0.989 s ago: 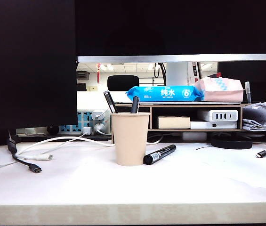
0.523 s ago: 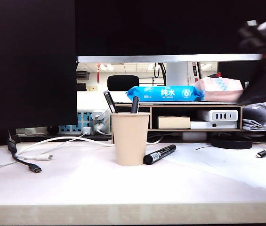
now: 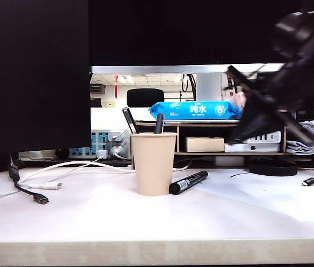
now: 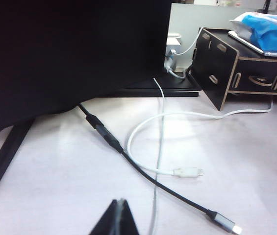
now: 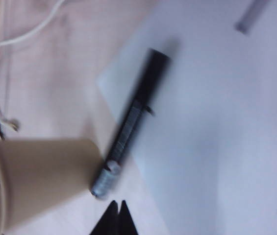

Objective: Pick up the marker and insert it into the paper cup.

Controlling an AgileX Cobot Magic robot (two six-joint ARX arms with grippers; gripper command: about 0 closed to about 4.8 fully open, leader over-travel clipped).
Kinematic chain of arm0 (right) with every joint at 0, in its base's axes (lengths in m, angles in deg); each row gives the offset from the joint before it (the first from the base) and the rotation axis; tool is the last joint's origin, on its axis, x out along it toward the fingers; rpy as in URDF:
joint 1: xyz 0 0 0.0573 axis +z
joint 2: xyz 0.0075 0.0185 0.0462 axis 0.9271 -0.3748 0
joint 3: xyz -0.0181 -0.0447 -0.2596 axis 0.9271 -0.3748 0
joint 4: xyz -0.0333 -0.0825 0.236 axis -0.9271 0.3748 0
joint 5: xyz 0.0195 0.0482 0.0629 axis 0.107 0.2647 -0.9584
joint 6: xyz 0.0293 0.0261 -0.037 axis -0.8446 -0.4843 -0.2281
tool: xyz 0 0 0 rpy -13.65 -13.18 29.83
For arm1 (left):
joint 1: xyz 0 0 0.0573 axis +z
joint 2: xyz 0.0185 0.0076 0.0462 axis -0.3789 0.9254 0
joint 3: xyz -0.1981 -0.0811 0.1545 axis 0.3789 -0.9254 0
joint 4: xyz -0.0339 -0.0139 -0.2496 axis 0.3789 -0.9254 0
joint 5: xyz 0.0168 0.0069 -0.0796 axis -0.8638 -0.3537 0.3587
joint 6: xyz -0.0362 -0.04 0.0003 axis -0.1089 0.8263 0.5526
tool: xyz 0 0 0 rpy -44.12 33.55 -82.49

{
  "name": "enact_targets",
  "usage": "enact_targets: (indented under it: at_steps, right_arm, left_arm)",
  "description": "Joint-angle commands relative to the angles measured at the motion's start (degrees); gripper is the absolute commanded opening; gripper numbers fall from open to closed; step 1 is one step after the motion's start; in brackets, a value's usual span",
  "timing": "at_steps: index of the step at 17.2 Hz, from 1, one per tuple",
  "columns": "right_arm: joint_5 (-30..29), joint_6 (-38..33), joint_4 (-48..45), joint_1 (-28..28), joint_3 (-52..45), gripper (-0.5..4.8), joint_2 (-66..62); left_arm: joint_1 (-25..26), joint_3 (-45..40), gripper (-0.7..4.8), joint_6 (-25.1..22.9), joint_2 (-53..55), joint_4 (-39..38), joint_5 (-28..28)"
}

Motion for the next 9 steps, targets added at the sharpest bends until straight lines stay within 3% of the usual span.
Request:
enact_targets:
  at_steps: [1, 5, 9]
  right_arm:
    - [-0.11, -0.04, -0.44, 1.6, 2.47, -0.06, -1.81]
    - [0.7, -0.2, -0.26, 4.96, 6.58, -0.06, -5.73]
    - [6.67, -0.63, -0.39, 5.68, 9.31, -0.06, -8.39]
  left_arm:
    - [-2.21, 0.02, -0.06, -0.22, 0.0, 0.39, -0.48]
    - [-14.67, 0.02, -0.06, -0.22, 0.0, 0.39, -0.44]
    - [-27.87, 0.02, -0.06, -0.22, 0.0, 0.37, 0.22]
